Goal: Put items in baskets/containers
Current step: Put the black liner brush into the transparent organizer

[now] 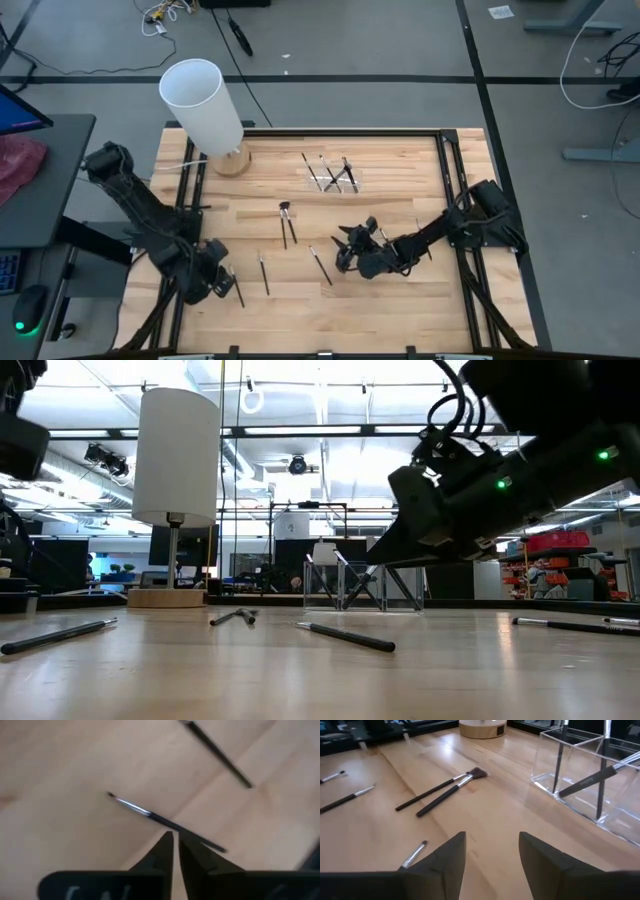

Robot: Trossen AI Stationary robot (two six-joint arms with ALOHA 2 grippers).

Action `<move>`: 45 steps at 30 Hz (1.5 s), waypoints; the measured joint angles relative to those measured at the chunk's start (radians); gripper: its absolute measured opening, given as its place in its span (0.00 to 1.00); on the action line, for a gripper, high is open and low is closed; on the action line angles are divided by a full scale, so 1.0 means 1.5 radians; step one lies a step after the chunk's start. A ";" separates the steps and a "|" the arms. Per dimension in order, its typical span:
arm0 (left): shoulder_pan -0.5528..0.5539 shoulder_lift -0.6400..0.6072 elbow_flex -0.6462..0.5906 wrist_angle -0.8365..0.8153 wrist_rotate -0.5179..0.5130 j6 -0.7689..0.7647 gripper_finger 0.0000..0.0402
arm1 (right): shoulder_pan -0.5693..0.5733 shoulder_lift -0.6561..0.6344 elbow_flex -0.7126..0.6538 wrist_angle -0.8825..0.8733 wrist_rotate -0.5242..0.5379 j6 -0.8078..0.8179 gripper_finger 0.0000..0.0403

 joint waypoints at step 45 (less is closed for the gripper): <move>0.007 0.393 0.226 -0.287 -0.218 -0.248 0.54 | -0.032 0.000 0.000 -0.007 0.000 -0.063 0.46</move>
